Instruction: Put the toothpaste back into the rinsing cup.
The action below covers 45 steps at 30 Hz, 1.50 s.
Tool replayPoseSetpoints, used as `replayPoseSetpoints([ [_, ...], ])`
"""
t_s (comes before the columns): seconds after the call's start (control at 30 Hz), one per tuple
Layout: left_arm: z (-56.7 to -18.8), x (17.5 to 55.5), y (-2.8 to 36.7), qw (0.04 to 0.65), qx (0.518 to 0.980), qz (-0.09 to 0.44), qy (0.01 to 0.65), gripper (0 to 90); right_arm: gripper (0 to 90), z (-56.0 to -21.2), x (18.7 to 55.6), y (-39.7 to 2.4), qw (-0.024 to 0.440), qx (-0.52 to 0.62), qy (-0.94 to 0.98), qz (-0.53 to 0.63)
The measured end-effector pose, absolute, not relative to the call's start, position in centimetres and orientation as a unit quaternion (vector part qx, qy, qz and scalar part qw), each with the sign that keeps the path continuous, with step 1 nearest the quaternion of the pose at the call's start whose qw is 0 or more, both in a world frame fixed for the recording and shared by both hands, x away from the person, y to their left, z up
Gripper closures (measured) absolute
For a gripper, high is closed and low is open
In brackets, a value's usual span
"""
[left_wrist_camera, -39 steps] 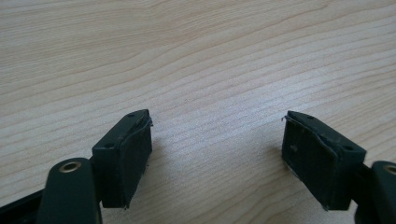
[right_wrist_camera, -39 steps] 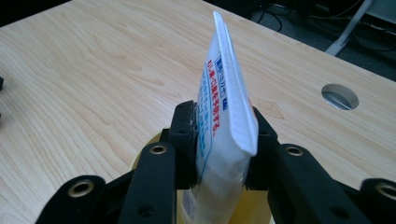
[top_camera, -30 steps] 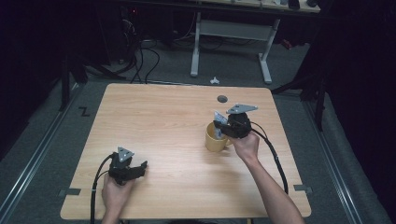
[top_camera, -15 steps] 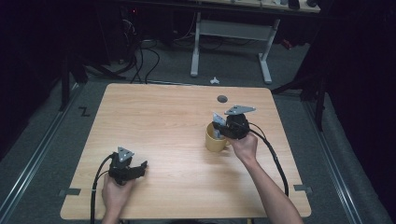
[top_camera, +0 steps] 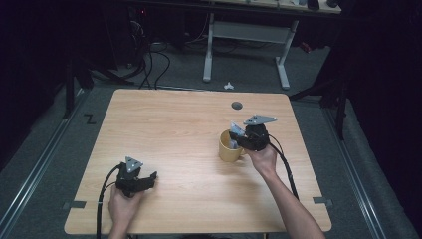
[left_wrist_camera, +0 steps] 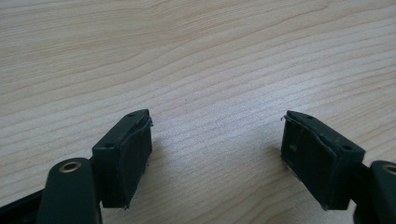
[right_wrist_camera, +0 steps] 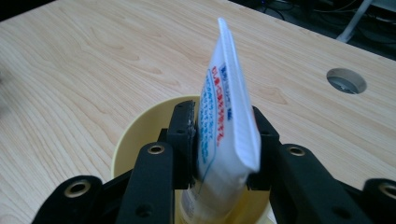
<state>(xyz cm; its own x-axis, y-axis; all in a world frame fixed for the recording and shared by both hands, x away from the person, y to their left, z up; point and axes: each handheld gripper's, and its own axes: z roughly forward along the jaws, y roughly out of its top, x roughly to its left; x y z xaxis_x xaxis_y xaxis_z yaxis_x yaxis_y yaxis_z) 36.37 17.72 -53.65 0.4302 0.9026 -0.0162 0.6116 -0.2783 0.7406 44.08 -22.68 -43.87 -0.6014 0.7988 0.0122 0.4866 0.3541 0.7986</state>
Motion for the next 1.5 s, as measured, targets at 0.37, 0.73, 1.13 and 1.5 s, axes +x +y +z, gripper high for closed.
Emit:
replayPoseSetpoints([
  [0.37,-53.7,36.4,17.7,0.347,0.771,0.210,0.491,24.7,58.1,-43.6,43.9,-22.8,0.195,0.398,0.805,0.395],
  [0.73,-53.6,36.4,17.7,0.347,0.771,0.210,0.491,24.7,48.2,-42.9,43.6,-23.2,0.211,0.395,0.793,0.413],
  [1.13,-53.6,36.4,17.7,0.346,0.771,0.210,0.491,24.8,45.8,-42.1,43.1,-24.0,0.212,0.401,0.782,0.427],
  [1.5,-53.6,36.3,17.7,0.346,0.771,0.210,0.491,24.7,45.3,-40.8,42.3,-25.6,0.225,0.406,0.763,0.450],
])
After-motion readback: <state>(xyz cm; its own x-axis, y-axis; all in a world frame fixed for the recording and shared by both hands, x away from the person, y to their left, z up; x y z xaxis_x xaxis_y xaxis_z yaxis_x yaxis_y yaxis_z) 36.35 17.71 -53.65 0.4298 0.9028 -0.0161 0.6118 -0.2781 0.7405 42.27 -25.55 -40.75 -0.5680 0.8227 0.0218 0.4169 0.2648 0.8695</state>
